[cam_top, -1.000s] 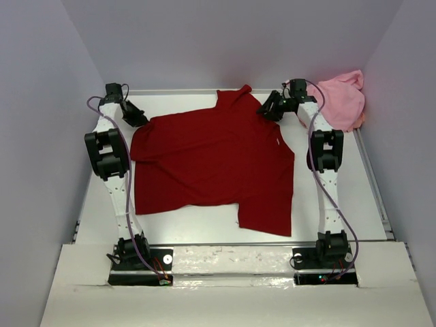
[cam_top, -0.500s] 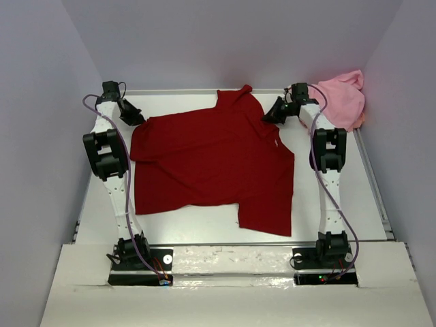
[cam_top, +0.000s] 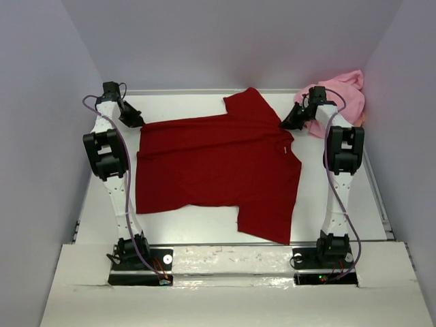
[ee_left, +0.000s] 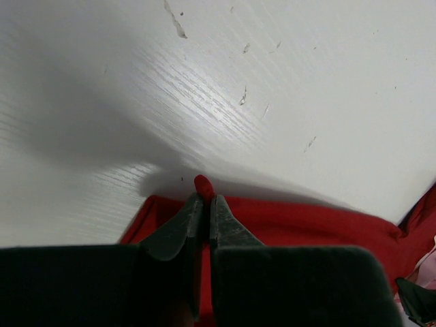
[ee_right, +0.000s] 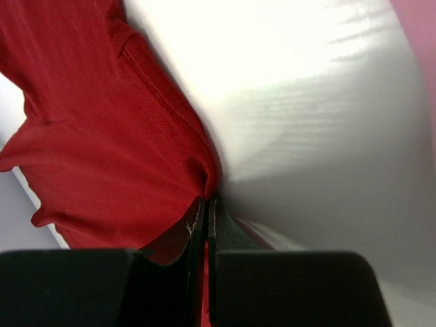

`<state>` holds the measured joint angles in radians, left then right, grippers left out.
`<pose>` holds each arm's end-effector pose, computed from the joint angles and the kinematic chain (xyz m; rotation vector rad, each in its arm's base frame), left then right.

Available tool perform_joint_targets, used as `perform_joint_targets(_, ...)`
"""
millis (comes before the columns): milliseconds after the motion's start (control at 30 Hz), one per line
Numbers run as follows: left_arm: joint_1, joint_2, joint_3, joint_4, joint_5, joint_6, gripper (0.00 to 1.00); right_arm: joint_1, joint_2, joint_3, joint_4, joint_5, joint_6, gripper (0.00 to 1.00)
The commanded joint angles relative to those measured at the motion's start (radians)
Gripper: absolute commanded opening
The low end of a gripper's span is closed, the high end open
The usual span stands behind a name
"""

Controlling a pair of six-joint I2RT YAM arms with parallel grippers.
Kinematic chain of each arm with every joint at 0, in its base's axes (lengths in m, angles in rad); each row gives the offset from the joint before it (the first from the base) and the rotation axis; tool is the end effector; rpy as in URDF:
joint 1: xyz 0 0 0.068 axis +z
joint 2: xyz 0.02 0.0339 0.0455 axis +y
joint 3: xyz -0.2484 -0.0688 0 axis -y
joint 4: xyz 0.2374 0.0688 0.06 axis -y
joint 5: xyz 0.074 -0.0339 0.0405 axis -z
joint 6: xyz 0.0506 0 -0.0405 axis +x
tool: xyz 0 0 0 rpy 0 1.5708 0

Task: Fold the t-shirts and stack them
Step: Grap the side of the flattened tshirt furthest away from the robot with both arms

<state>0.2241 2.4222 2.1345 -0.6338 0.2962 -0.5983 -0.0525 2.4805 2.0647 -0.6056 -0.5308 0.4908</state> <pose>0.5157 0.1024 0.1699 -0.8872 2.3496 -0.5247 0.5195 -0.0017 0.1247 0.5049 2.5537 0.8476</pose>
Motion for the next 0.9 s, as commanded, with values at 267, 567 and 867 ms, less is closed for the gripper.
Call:
perform_joint_targets(267, 0.009, -0.041, 0.036, -0.024, -0.009, 0.023, 0.01, 0.002, -0.098, -0.118, -0.049, 0.031, -0.057, 0.0)
perform_joint_targets(567, 0.009, -0.107, -0.108, -0.041, -0.015, 0.052, 0.0, 0.002, -0.152, -0.202, -0.077, 0.048, -0.069, 0.0)
perform_joint_targets(867, 0.008, -0.222, -0.295, -0.061, -0.012, 0.072, 0.0, 0.002, -0.233, -0.324, -0.077, 0.072, -0.058, 0.0)
